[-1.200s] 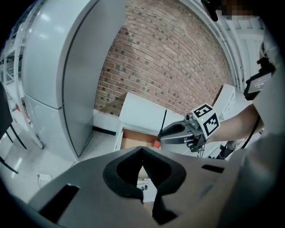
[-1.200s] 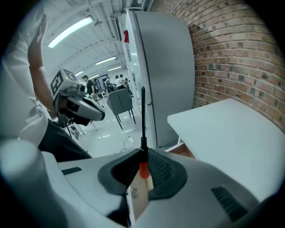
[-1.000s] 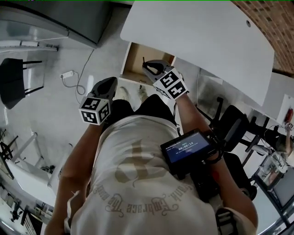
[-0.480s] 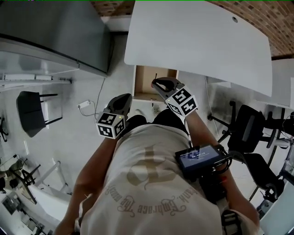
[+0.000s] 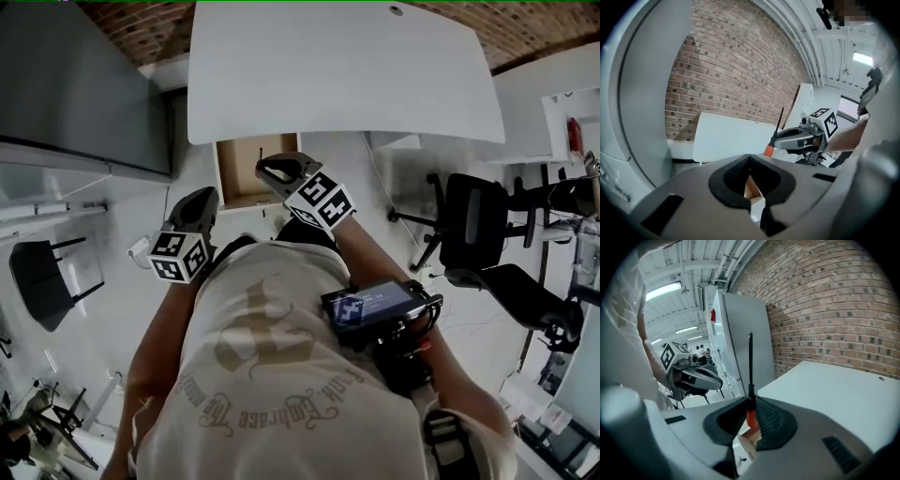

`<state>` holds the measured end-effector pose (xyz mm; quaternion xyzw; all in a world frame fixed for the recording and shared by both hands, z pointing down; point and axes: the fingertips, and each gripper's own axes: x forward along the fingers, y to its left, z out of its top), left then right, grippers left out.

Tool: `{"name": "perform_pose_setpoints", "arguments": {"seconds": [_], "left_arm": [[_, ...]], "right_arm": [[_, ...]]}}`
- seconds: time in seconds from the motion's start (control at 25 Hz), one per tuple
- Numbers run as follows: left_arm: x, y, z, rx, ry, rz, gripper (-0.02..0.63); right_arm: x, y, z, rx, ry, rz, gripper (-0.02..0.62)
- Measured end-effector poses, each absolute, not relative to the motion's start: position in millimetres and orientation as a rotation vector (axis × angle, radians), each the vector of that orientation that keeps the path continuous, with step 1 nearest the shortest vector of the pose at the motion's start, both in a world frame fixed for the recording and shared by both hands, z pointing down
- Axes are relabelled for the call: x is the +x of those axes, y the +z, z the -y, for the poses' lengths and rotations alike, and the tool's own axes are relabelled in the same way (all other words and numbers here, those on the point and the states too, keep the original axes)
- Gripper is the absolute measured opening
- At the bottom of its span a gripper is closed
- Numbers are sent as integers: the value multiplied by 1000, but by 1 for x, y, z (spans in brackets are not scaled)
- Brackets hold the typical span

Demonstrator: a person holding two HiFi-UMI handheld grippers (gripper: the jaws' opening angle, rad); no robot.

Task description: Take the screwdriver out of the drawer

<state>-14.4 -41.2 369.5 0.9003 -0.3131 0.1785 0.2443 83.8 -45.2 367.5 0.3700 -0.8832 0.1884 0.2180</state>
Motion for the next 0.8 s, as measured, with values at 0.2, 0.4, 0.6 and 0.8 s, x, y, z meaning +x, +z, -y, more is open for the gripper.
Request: {"name": "perform_pose_setpoints", "arguments": {"seconds": [0.2, 0.4, 0.6, 0.8], "left_arm": [[-7, 358, 39, 2502, 470, 795, 21], [-1, 359, 40, 2520, 467, 751, 21], [3, 355, 44, 2540, 474, 717, 21], [5, 350, 50, 2567, 486, 699, 21]], "right_arm": [[91, 358, 35, 1086, 527, 2434, 67], [97, 358, 27, 1128, 540, 2413, 67], [100, 355, 25, 1151, 545, 2404, 67], [100, 353, 26, 1161, 549, 2404, 67]]}}
